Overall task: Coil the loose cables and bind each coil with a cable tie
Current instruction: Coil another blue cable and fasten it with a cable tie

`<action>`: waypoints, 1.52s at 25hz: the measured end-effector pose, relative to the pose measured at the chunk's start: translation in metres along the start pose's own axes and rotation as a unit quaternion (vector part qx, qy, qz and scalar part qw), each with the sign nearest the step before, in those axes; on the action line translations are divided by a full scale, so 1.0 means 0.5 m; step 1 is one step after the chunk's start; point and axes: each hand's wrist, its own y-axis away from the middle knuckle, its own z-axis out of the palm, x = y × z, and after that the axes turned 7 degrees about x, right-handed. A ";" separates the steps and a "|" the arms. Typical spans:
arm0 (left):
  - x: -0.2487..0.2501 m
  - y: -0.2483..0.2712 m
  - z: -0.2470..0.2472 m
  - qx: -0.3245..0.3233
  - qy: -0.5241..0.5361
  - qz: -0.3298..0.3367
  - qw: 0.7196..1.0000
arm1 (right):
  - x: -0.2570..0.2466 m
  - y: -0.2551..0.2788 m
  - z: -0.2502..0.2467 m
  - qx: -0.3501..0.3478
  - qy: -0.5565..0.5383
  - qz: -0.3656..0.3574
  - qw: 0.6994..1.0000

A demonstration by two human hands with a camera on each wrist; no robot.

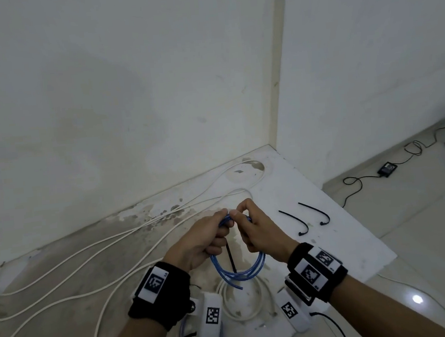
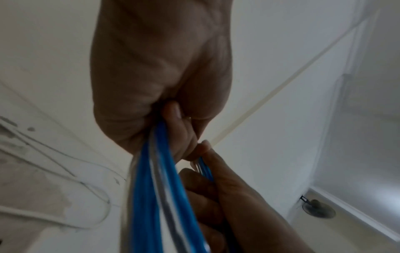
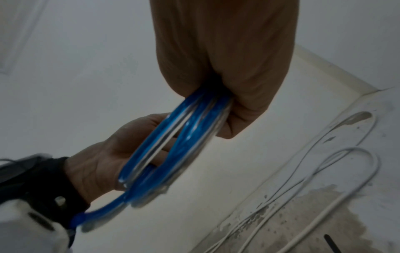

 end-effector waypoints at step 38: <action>-0.020 0.030 -0.080 0.219 -0.064 0.193 0.954 | -0.082 0.009 -0.004 -0.091 -0.048 0.029 0.994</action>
